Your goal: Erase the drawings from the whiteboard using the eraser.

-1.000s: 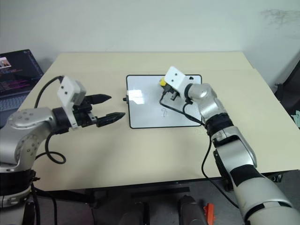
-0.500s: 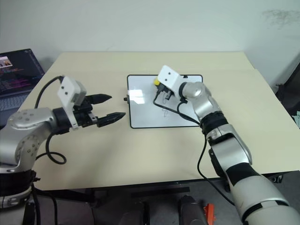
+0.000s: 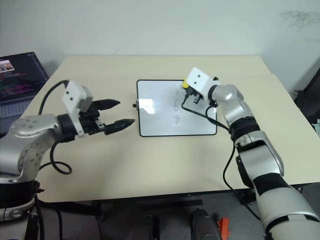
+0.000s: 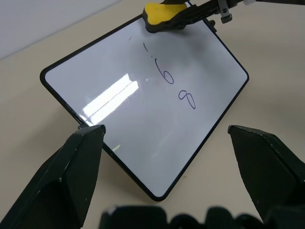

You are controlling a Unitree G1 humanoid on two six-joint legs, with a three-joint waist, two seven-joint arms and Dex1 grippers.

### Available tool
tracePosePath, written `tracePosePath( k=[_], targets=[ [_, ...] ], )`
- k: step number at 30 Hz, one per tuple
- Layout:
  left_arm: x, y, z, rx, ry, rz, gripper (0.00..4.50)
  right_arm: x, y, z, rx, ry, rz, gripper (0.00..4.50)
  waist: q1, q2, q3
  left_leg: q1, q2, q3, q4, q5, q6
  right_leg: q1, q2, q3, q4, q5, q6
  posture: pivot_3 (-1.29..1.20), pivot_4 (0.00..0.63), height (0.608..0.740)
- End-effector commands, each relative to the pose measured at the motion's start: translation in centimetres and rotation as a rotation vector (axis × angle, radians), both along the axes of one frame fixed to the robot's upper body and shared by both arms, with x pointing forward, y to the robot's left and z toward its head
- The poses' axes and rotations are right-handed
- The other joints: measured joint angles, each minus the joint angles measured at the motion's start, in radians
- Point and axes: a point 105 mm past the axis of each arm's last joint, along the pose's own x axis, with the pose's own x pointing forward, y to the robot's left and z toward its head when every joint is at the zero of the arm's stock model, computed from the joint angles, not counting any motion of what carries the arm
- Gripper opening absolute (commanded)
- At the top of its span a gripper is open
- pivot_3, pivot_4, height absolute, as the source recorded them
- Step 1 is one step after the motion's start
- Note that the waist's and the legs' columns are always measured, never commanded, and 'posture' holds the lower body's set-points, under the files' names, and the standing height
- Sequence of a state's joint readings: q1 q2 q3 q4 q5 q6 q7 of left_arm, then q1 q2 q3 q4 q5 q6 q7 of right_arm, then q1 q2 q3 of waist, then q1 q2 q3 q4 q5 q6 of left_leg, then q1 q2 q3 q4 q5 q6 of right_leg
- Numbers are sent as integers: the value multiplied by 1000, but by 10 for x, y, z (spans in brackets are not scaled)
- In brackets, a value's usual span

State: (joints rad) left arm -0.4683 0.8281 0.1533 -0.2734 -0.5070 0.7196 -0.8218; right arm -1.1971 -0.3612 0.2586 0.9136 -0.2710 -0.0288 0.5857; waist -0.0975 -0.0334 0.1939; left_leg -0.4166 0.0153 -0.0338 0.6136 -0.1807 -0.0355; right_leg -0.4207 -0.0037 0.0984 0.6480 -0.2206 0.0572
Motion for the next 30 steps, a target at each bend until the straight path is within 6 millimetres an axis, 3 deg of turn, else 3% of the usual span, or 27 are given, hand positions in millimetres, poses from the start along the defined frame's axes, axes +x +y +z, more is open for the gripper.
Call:
tracePosePath(
  k=[1, 8, 15, 19, 30],
  targets=[
    [-1, -3, 11, 8, -50, -22, 4500, -1, 1, -1, -19, -3, 4, 985, 0, 0, 0, 0, 0, 0, 0, 0, 0, 0, 0, 0, 0, 0, 0, 0, 150, 740],
    [-1, -4, 11, 10, -52, -23, 4500, -11, 53, 0, -14, -11, 125, 985, -18, 0, 0, 1, 0, 0, 0, 0, 0, 0, 0, 0, 1, 0, 0, 0, 150, 740],
    [-2, -3, 11, 9, -53, -18, 4500, -17, 83, 6, -9, -29, 188, 985, -16, 0, 0, 0, 0, -1, 0, 0, 0, 0, 1, 0, 1, 0, 0, 0, 150, 740],
    [-2, -4, 11, 7, -53, -18, 4500, -15, 83, 12, -1, -43, 175, 985, -15, 0, 0, 0, 1, -1, 0, 0, 0, -1, 1, -1, 0, 0, 0, 0, 150, 740],
    [0, -7, 11, 5, -54, -27, 4500, -1, 59, 27, -12, -92, 85, 985, -15, 0, 0, 0, 1, -2, -1, 0, 0, -1, 1, -1, 0, 0, -1, 0, 150, 740]
  ],
)
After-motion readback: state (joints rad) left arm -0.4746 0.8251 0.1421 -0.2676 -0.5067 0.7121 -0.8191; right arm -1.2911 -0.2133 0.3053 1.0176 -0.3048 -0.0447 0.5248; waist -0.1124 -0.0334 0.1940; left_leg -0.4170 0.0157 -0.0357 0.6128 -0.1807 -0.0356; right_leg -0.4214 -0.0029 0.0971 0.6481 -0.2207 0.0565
